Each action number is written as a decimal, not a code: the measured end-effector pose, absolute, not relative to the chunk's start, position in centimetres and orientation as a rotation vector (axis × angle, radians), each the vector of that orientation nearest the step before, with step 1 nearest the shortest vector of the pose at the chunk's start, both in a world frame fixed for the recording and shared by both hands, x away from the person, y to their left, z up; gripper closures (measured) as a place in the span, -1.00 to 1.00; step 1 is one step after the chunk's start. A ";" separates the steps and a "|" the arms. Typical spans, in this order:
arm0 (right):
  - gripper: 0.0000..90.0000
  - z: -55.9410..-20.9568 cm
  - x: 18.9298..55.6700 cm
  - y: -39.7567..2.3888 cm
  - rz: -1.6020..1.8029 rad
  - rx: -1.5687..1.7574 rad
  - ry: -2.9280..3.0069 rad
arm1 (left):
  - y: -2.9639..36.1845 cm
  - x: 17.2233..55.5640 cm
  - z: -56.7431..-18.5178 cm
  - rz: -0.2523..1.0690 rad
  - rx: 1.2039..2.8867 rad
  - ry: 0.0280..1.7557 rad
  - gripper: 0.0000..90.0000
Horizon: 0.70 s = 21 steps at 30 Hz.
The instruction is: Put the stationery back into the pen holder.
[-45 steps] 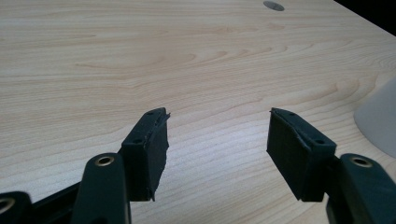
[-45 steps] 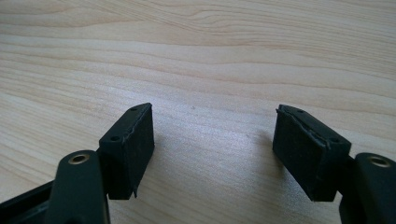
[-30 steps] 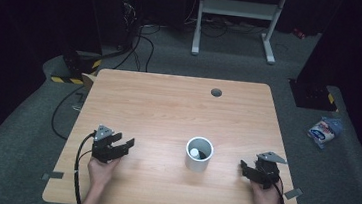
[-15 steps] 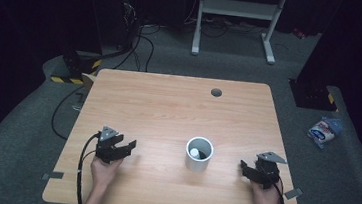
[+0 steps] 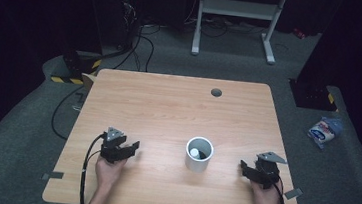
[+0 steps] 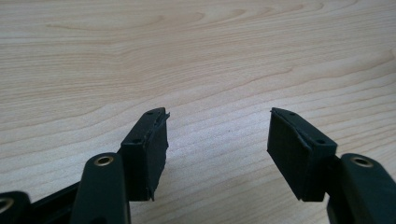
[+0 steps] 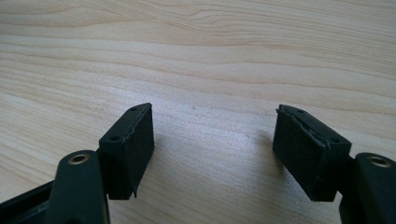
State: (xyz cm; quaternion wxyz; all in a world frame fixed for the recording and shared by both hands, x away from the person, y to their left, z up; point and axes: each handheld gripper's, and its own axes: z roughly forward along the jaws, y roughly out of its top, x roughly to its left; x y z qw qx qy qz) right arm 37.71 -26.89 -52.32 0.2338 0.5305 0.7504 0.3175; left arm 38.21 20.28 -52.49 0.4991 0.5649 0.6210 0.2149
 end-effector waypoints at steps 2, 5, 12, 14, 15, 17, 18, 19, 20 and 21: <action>-0.35 -52.3 37.7 -26.9 0.872 1.457 2.060 | 20.2 38.3 -52.7 0.517 1.377 1.505 -0.15; -0.35 -52.3 37.7 -26.9 0.872 1.457 2.060 | 20.0 38.4 -52.8 0.521 1.376 1.509 -0.15; -0.35 -52.3 37.7 -26.9 0.872 1.457 2.060 | 19.7 38.5 -53.3 0.542 1.401 1.514 -0.16; -0.35 -52.3 37.7 -26.9 0.872 1.457 2.060 | 19.7 38.4 -53.5 0.561 1.427 1.513 -0.16; -0.35 -52.3 37.7 -26.9 0.872 1.457 2.060 | 19.6 38.4 -53.5 0.563 1.404 1.522 -0.16; -0.35 -52.3 37.7 -26.9 0.872 1.457 2.060 | 19.5 38.5 -53.5 0.571 1.394 1.530 -0.16; -0.35 -52.3 37.7 -26.9 0.872 1.457 2.060 | 19.5 38.5 -53.5 0.582 1.399 1.536 -0.17; -0.35 -52.3 37.7 -26.9 0.872 1.457 2.060 | 19.5 38.5 -53.6 0.605 1.421 1.537 -0.19; -0.35 -52.3 37.7 -26.9 0.872 1.457 2.060 | 19.2 38.5 -53.6 0.622 1.431 1.534 -0.21; -0.35 -52.3 37.7 -26.9 0.872 1.457 2.060 | 19.0 38.5 -53.7 0.642 1.445 1.530 -0.23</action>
